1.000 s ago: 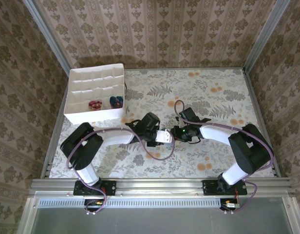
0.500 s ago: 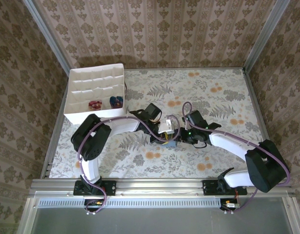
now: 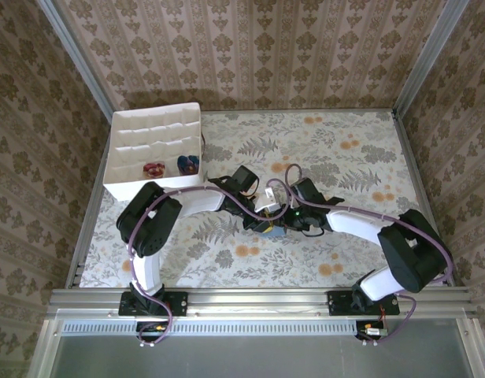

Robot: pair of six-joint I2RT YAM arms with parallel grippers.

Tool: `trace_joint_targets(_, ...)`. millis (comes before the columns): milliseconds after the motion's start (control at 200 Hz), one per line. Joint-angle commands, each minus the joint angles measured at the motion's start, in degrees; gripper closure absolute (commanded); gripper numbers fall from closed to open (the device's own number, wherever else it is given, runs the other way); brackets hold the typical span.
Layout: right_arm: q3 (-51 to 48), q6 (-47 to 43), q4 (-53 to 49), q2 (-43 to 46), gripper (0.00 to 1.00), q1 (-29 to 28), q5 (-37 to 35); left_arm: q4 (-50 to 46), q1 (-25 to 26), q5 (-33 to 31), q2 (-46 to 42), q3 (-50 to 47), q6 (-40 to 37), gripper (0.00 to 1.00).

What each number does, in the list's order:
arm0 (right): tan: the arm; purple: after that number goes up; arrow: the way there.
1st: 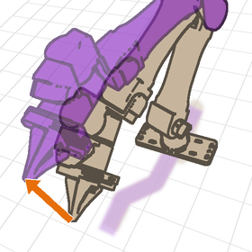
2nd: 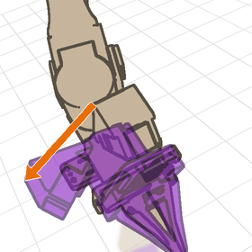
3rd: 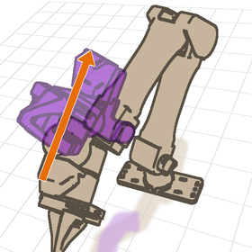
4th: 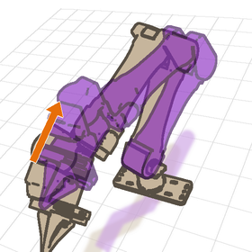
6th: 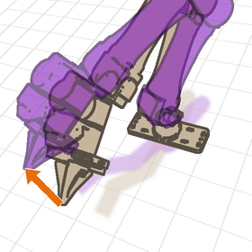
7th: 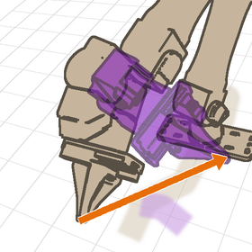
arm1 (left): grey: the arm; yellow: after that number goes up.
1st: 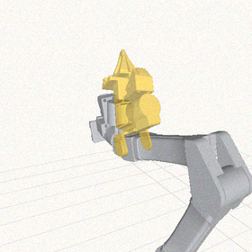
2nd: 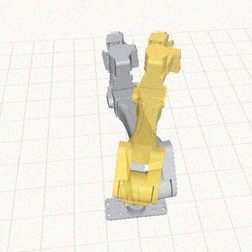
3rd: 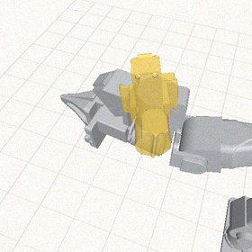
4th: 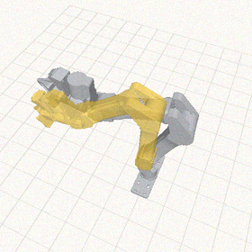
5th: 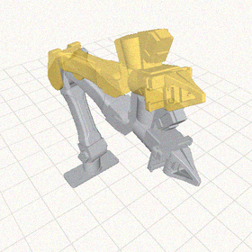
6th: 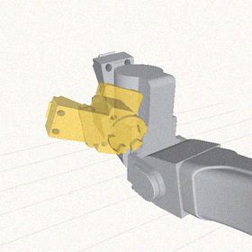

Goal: Roll the socks

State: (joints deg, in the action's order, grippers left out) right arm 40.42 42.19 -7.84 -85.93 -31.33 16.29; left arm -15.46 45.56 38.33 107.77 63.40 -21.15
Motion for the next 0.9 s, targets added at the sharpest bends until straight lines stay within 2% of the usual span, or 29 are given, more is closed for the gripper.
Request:
trace_joint_targets(0, 0.5, -0.5, -4.7, -4.9, 0.84, -1.6, 0.3, -0.6, 1.2, -6.3, -0.6, -4.8, 0.4, 0.82)
trace_joint_targets(120, 2.5, -2.1, -7.8, -6.8, 0.93, -1.5, -0.2, 8.3, 2.6, -11.1, -8.6, -11.6, -3.3, 0.71)
trace_joint_targets(340, 4.5, -3.9, -9.6, -10.2, 0.94, -1.5, 1.1, 26.0, 5.4, -20.6, -21.3, -24.9, -12.5, 0.55)
trace_joint_targets(430, 4.7, -4.0, -9.6, -10.8, 0.94, -1.4, 1.4, 29.5, 5.8, -22.2, -24.1, -27.7, -14.7, 0.49)
trace_joint_targets(490, 4.7, -4.2, -9.6, -11.0, 0.94, -1.5, 1.5, 30.0, 6.8, -22.9, -25.5, -28.6, -17.1, 0.41)
trace_joint_targets(660, 5.0, -4.5, -10.0, -11.5, 0.94, -1.5, 1.9, 30.6, 10.1, -27.9, -25.9, -29.4, -23.1, 0.38)
trace_joint_targets(895, 5.4, -4.7, -10.7, -12.1, 0.94, -1.2, 2.6, 30.5, 12.2, -31.0, -20.8, -28.0, -24.8, 0.41)
